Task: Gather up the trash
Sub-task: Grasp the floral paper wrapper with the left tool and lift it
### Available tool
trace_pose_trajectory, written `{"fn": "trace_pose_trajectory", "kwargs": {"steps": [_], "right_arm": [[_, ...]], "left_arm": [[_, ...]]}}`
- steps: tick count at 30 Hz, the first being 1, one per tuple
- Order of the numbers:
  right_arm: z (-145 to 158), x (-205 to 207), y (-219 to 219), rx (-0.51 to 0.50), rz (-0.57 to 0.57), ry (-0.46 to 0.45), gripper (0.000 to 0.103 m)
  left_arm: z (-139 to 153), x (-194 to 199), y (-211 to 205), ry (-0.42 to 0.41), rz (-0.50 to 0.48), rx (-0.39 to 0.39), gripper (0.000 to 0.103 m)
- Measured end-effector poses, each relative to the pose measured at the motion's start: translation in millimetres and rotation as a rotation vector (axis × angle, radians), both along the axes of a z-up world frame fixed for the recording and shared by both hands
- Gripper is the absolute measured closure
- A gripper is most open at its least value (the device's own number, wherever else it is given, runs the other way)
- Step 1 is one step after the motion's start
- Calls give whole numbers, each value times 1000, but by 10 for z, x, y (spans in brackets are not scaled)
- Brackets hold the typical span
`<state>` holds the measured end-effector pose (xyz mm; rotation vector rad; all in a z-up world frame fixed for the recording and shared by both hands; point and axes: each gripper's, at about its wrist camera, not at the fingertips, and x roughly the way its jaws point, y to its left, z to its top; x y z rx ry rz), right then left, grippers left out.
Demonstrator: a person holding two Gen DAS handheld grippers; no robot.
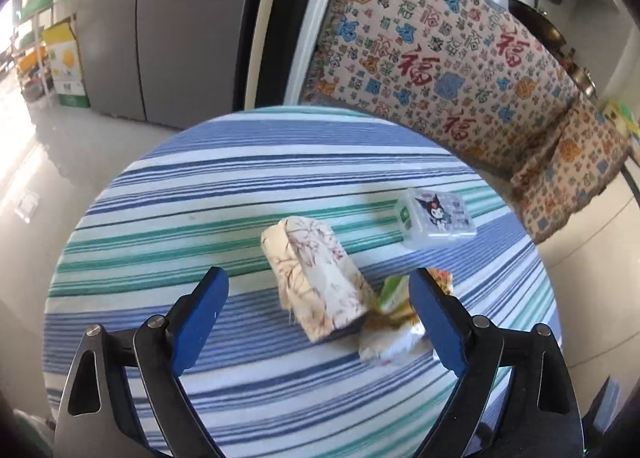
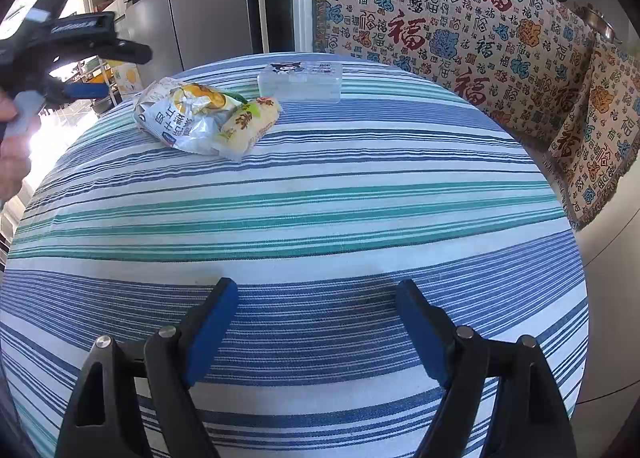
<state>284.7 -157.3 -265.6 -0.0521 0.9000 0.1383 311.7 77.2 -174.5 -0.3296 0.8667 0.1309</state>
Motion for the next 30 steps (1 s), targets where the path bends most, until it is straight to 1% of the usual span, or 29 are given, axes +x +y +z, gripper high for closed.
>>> {"fn": "trace_pose_trajectory", "kwargs": {"steps": [1, 3, 4, 6, 8, 12, 14, 16, 17, 19, 21, 23, 24, 25, 27, 30], "right_arm": [[1, -2, 2, -1, 0, 0, 20], [2, 3, -1, 0, 0, 0, 20], [1, 4, -1, 0, 0, 0, 20], [-1, 2, 0, 0, 0, 0, 20], [-1, 1, 1, 0, 0, 0, 20], [0, 3, 2, 0, 0, 0, 20], [-1, 3, 3, 0, 0, 0, 20], [-1, 2, 5, 0, 0, 0, 20], [-1, 2, 5, 0, -1, 0, 20], [-1, 2, 4, 0, -1, 0, 20], [-1, 3, 4, 0, -1, 0, 20], [-2, 3, 4, 0, -4, -3, 20], [-2, 2, 4, 0, -4, -3, 20], [-3, 3, 4, 0, -4, -3, 20], [-2, 3, 3, 0, -4, -3, 20], [-3, 3, 3, 0, -5, -4, 20]], "left_arm": [[-80, 102, 37, 30, 6, -23, 17], [-246, 225, 82, 71, 10, -65, 31], [-334, 224, 50, 81, 3, -83, 44], [-391, 188, 49, 90, -6, -83, 60], [-361, 67, 103, 75, -6, -72, 62], [-172, -276, 271, 90, -38, -12, 64], [-76, -469, 368, 114, -90, -38, 64], [-33, -662, 356, 149, -191, -73, 63], [-33, -765, 306, 167, -253, -75, 63], [-47, -947, 155, 179, -330, -48, 61], [-127, -1090, 24, 181, -349, -33, 60], [-217, -1184, -75, 161, -328, -39, 59], [-250, -1221, -111, 147, -309, -34, 49], [-290, -1255, -156, 130, -285, -22, 32], [-352, -1323, -252, 89, -239, 17, 15], [-430, -1366, -335, 44, -227, 23, 12]]}}
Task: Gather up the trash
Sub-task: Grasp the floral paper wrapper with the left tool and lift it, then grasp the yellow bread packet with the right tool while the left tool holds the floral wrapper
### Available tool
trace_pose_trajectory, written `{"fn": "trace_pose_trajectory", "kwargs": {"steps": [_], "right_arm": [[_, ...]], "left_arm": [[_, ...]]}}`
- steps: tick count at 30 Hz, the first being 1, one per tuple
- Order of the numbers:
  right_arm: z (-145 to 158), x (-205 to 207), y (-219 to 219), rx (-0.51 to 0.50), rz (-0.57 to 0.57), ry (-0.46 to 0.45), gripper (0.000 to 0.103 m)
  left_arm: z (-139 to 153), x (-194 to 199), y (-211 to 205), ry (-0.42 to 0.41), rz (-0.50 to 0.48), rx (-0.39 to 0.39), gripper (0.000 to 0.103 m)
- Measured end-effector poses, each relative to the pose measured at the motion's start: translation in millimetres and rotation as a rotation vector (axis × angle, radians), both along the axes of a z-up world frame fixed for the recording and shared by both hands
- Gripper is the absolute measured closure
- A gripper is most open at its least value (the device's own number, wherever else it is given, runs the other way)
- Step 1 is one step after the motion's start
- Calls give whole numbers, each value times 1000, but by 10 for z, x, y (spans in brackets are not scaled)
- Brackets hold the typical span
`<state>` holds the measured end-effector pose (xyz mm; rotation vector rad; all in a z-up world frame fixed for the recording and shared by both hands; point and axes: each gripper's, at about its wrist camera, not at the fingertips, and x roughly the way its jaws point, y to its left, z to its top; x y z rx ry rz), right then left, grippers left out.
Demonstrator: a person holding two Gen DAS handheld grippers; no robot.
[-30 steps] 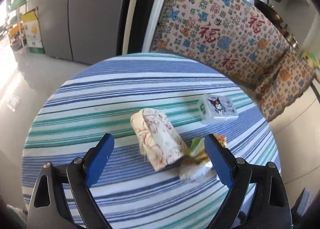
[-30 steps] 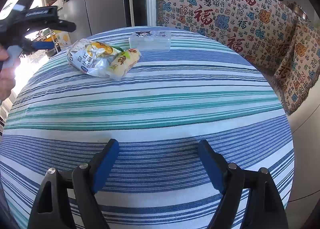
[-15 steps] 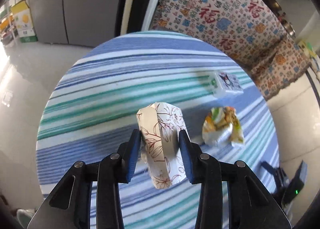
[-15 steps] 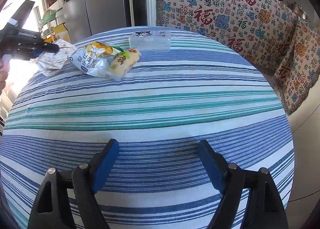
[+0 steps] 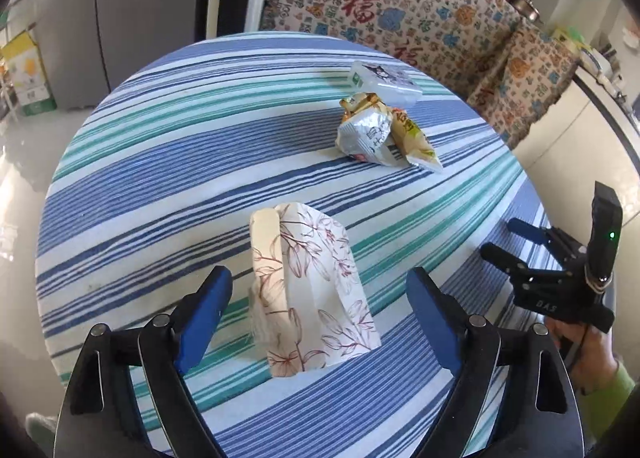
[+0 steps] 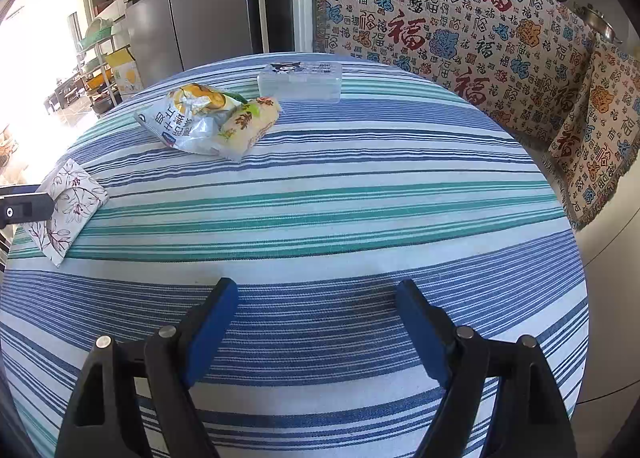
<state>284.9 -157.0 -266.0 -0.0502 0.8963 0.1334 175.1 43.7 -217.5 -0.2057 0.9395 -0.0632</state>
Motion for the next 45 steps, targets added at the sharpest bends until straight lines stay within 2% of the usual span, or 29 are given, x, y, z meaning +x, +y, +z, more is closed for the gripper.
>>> {"fn": "trace_pose_trajectory", "kwargs": {"steps": [2, 6, 7, 10, 13, 16, 18, 19, 20, 24, 26, 28, 31, 35, 39, 40, 41, 42, 43, 45], "right_arm": [[0, -1, 0, 0, 0, 0, 20], [0, -1, -2, 1, 0, 0, 20], [1, -1, -3, 2, 0, 1, 20], [20, 68, -20, 10, 5, 24, 19], [119, 285, -8, 73, 5, 67, 21], [375, 534, 113, 146, 5, 19, 21], [463, 741, 271, 165, 34, 26, 26], [467, 840, 361, 166, 45, 40, 32], [438, 937, 459, 163, 52, 54, 38], [235, 1191, 597, 117, 38, 112, 46], [135, 1229, 548, 124, 31, 140, 79], [163, 1139, 464, 113, 19, 116, 80], [307, 852, 313, 117, 42, 99, 80], [460, 255, 160, 46, 99, 84, 80], [427, -206, 80, -3, 117, 66, 79], [406, -250, 65, -15, 113, 58, 68], [369, -294, 61, -31, 104, 48, 47], [330, -314, 75, -37, 102, 45, 40], [281, -314, 103, -44, 105, 52, 37], [167, -258, 181, -67, 118, 72, 37]], "left_arm": [[-57, 10, -71, -9, 6, 16, 10], [-218, 61, -162, 17, 57, 165, 10], [-269, 69, -152, 25, 68, 182, 10], [-321, 48, -187, -4, 68, 275, 8], [-344, 35, -150, -28, 80, 277, 4], [-348, 41, -154, -27, 82, 278, 2], [-347, 30, -158, -27, 82, 277, 2], [-350, 35, -158, -27, 82, 276, 2], [-346, 28, -159, -27, 83, 277, 2], [-341, 32, -150, -28, 82, 276, 2], [-345, 31, -158, -27, 80, 275, 2], [-342, 14, -156, -27, 80, 275, 2], [-340, 7, -154, -27, 80, 275, 2], [-336, 12, -149, -27, 80, 276, 2], [-342, -7, -156, -27, 85, 277, 1], [-344, -8, -153, -27, 86, 276, 1], [-346, -11, -152, -26, 87, 276, 1], [-346, -13, -152, -26, 87, 277, 1], [-346, -15, -152, -26, 87, 277, 1], [-345, -14, -148, -26, 87, 276, 1]]}}
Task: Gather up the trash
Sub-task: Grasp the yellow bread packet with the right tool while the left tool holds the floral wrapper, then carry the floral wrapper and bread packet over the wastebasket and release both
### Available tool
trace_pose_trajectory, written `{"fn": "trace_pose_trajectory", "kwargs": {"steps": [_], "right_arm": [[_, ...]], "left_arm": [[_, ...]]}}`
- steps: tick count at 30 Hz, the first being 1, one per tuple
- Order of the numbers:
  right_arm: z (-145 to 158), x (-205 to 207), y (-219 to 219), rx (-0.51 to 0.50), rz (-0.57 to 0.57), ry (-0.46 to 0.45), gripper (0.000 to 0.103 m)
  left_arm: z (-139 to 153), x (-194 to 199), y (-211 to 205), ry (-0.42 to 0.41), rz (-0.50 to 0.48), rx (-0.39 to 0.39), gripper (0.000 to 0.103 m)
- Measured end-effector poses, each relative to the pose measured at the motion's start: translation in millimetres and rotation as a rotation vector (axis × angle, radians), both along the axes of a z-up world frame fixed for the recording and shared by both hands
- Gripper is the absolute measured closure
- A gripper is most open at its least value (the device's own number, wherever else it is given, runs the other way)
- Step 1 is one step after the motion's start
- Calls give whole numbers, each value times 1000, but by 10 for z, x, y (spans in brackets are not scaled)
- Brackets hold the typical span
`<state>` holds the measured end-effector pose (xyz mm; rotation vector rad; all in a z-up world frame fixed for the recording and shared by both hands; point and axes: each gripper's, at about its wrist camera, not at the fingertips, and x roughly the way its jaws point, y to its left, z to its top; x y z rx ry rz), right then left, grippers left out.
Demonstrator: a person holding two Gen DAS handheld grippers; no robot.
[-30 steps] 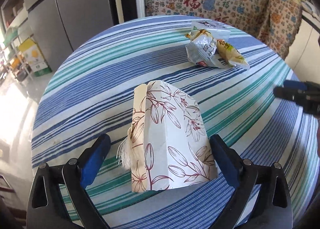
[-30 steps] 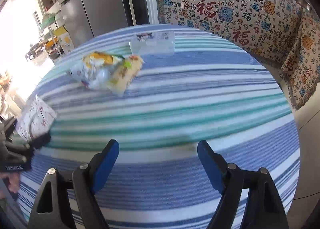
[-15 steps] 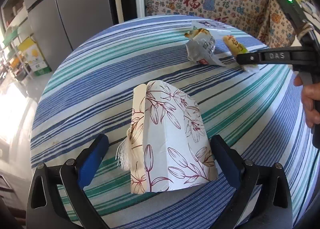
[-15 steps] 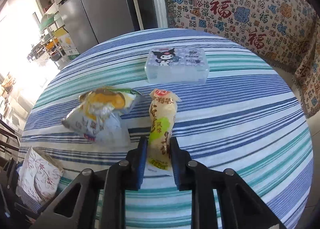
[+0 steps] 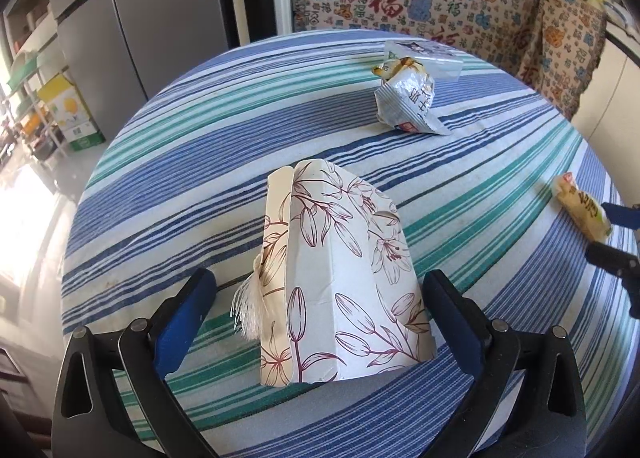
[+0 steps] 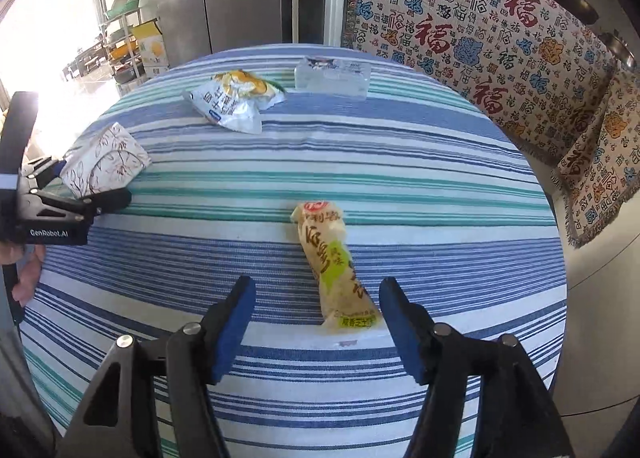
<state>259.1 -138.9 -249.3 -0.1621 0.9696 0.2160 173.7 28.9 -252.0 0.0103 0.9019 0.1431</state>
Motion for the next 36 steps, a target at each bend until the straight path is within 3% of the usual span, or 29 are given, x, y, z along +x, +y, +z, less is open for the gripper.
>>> {"fn": "trace_pose_trajectory", "kwargs": {"steps": [4, 14, 19, 23, 26, 31, 33, 34, 35, 36], "right_arm": [[-47, 135, -29, 68, -37, -6, 36], [-91, 255, -95, 71, -6, -16, 34], [-43, 256, -145, 67, -18, 109, 34], [113, 266, -240, 132, -24, 161, 35], [202, 341, -286, 143, -35, 196, 35], [185, 499, -279, 127, -47, 258, 36], [172, 544, -267, 137, -49, 265, 44], [173, 553, -268, 141, -48, 268, 60], [162, 559, -260, 134, -45, 275, 81], [159, 551, -258, 124, -46, 276, 88]], "left_arm": [[-3, 0, 1, 0, 0, -2, 1], [-4, -2, -5, 1, -5, -4, 1], [24, -55, 14, 28, -59, -23, 1], [173, -192, 66, -17, -113, -126, 1], [299, -161, 85, -34, -113, -139, 2], [325, -26, 117, 31, -118, -163, 21], [267, 10, 117, 59, -109, -145, 30], [252, 29, 121, 66, -106, -142, 46], [244, 35, 131, 75, -106, -152, 55], [250, 28, 142, 71, -105, -161, 58]]}}
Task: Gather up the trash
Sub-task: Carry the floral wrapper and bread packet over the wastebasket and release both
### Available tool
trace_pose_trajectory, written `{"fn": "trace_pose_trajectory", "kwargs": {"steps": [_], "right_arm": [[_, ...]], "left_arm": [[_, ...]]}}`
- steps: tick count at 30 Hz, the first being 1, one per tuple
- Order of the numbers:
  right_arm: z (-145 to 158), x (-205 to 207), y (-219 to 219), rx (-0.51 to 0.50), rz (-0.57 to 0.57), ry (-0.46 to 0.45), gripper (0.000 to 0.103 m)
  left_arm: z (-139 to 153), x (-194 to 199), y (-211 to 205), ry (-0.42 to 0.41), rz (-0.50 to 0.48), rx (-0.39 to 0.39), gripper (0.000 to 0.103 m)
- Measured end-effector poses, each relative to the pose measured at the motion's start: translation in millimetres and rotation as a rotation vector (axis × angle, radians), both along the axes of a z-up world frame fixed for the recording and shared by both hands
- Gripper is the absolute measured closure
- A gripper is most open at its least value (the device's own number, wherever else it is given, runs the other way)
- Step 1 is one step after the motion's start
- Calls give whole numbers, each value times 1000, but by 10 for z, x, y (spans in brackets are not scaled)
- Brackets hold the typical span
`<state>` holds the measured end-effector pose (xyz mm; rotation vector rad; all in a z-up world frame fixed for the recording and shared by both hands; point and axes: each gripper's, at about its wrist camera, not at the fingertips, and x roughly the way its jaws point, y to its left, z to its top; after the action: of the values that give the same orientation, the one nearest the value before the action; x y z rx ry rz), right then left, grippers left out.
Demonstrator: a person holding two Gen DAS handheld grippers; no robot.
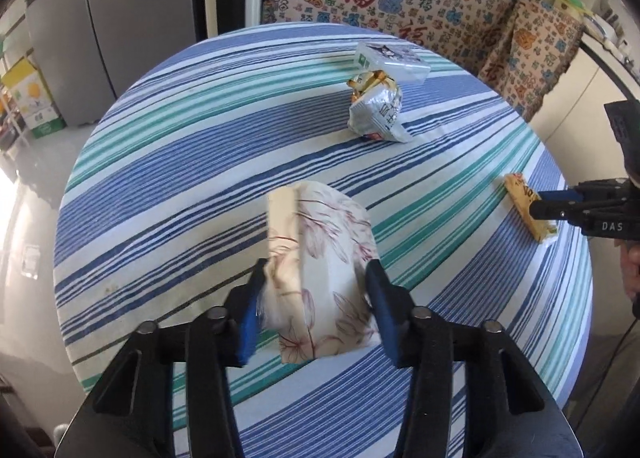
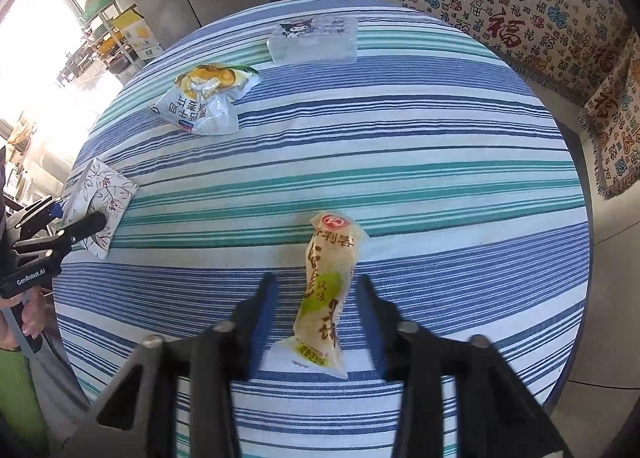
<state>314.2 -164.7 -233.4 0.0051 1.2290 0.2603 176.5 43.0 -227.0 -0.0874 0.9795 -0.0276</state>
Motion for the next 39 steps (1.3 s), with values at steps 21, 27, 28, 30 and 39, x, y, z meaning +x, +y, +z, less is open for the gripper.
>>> {"fn": "trace_pose_trajectory", "kwargs": {"steps": [21, 27, 28, 30, 39], "right_arm": [[511, -649, -762, 84, -92, -152, 93], [675, -932, -1337, 72, -171, -194, 93], [692, -974, -1451, 68, -188, -199, 93], [703, -1062, -1722, 60, -232, -206, 93], [530, -1344, -2762, 46, -424, -221, 93]], "left_arm": [[510, -162, -1055, -114, -149, -90, 65], [632, -17, -1732, -130, -240, -117, 65], [654, 7, -1878, -133, -259, -124, 65], [675, 60, -2146, -133, -295, -136, 65], [672, 314, -3324, -120, -457, -135, 65]]}}
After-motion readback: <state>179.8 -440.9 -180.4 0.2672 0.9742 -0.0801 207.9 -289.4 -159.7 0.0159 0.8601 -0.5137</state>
